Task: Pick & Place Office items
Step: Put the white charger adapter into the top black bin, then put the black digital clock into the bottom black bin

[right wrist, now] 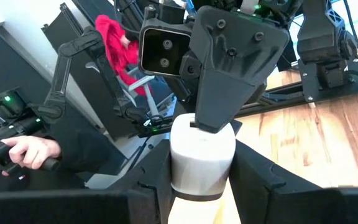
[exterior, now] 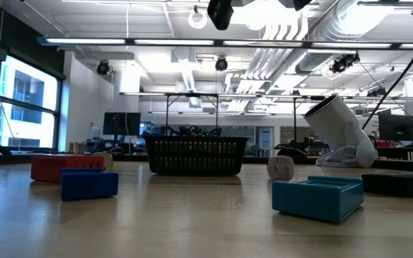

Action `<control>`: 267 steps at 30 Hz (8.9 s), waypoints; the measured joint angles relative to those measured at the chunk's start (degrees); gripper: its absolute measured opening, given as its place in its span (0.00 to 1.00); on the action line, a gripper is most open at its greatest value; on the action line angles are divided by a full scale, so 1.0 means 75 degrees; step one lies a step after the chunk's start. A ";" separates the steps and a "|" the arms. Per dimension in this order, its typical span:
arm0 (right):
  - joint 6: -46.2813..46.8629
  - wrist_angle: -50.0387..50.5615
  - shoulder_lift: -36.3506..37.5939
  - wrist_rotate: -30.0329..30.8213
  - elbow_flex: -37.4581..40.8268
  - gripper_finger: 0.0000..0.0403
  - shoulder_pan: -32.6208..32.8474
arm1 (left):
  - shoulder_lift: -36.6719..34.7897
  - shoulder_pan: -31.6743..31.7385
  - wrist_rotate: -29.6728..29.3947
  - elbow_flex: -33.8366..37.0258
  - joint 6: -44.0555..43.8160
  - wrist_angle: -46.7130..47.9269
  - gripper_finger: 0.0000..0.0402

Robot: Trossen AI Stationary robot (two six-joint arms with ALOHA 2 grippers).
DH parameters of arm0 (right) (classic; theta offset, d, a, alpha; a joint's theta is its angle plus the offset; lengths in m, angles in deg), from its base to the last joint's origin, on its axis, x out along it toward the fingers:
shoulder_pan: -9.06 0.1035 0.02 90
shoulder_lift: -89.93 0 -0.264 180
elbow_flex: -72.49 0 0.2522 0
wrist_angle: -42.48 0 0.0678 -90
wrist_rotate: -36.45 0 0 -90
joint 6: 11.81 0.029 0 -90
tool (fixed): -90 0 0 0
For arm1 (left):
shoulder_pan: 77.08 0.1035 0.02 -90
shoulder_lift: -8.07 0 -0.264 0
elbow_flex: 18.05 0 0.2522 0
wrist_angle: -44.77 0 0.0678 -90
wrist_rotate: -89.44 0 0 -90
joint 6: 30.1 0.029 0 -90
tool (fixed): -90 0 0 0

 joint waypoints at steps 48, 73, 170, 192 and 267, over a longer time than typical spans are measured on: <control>-0.0906 0.0528 0.0064 0.0871 -0.0006 0.43 -0.0185 | 0.0003 0.0006 -0.0902 -0.0026 0.0043 0.0401 0.38; -0.1090 0.2462 0.0943 0.1037 0.0006 0.43 -0.0324 | 0.0003 0.0218 -0.1183 -0.0023 0.0031 0.0871 0.38; -0.1242 0.6038 0.1993 0.4731 0.0000 0.43 0.0994 | 0.1842 0.6012 0.3778 -0.1107 -0.4593 0.5462 0.50; -0.1244 0.6347 0.1993 0.4751 0.0000 0.43 0.0994 | 0.0983 0.5176 0.3773 -0.1107 -0.4820 0.5476 0.52; 0.0122 0.7963 -0.0134 0.0900 -0.0006 0.44 0.1345 | -0.0391 0.1498 0.4726 -0.1107 -0.8941 0.9454 0.52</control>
